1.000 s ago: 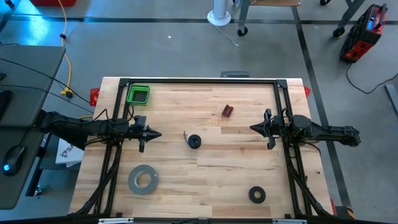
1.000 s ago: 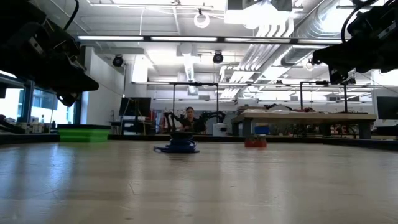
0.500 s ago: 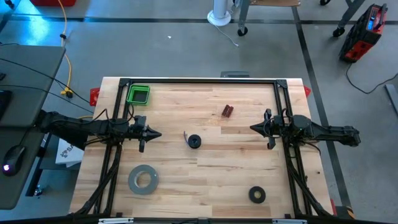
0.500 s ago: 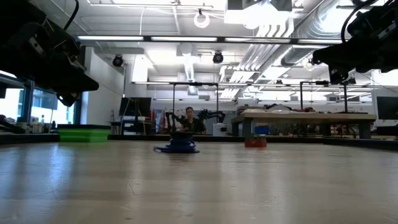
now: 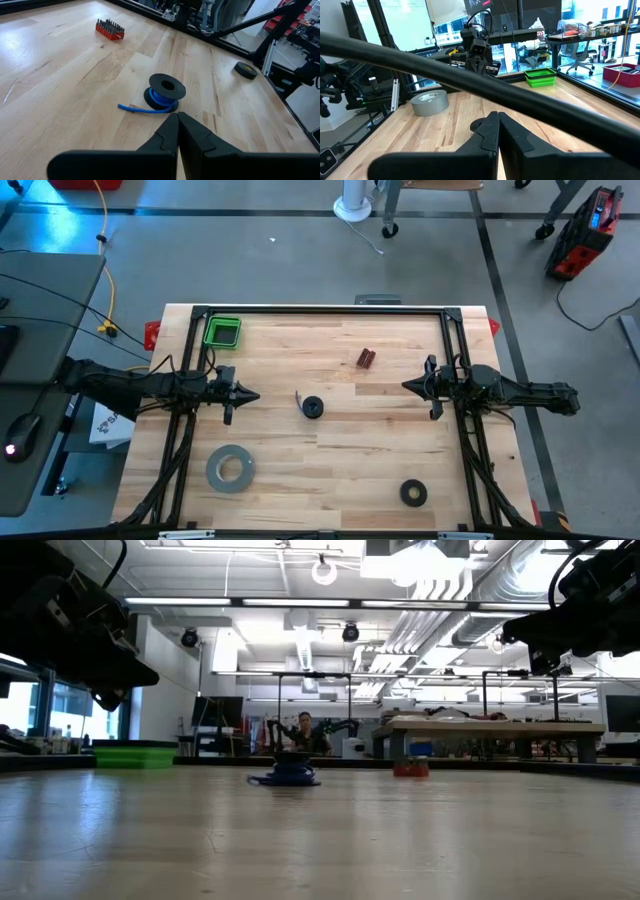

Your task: Coil cords

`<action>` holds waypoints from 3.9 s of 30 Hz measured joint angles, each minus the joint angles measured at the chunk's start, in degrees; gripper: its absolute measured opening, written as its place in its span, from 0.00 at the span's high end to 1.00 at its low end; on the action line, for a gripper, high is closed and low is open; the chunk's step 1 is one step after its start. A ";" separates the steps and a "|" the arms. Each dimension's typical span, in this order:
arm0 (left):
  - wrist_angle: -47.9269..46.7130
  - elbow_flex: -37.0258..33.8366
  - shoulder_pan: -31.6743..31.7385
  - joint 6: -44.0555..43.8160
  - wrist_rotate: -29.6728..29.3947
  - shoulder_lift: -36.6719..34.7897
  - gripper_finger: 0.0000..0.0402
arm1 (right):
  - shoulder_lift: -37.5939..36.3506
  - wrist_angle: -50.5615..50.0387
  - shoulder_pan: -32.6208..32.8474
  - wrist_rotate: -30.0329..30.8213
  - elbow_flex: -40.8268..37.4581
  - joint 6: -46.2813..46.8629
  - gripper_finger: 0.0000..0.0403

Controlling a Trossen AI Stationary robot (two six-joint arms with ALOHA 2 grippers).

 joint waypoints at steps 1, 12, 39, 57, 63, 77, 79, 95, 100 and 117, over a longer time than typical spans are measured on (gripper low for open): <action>0.01 0.00 0.00 0.00 0.01 0.01 1.00 | -0.01 0.01 -0.02 0.02 0.00 -0.01 1.00; 0.00 0.00 0.02 0.00 0.00 -0.01 1.00 | -0.01 0.00 -0.02 0.02 0.00 0.01 1.00; 0.01 0.00 0.00 0.00 0.00 0.01 1.00 | -0.01 0.00 -0.02 0.02 0.00 0.02 1.00; 0.01 0.00 0.01 0.00 0.02 0.01 1.00 | 4.45 49.96 -0.02 27.50 6.43 5.45 1.00; 0.01 0.00 0.02 0.00 0.01 -0.01 1.00 | 18.66 18.30 0.00 24.30 20.00 15.95 1.00; 14.29 -0.04 0.01 -5.50 -4.85 0.01 1.00 | 47.23 13.33 0.00 22.53 38.56 29.20 1.00; 20.96 -0.04 0.02 -12.39 -9.76 0.01 1.00 | 49.36 13.39 -0.01 22.59 41.43 27.87 1.00; 5.93 13.50 4.40 -36.60 -3.98 15.44 0.96 | 53.93 -12.38 -0.46 30.42 59.40 20.28 1.00; -3.96 17.02 5.44 -44.95 5.06 24.30 0.83 | 53.57 -31.07 -1.46 26.29 62.83 25.29 1.00; 17.85 24.73 5.44 -66.00 7.62 59.65 0.48 | 51.25 -46.94 -1.46 12.88 55.08 29.61 1.00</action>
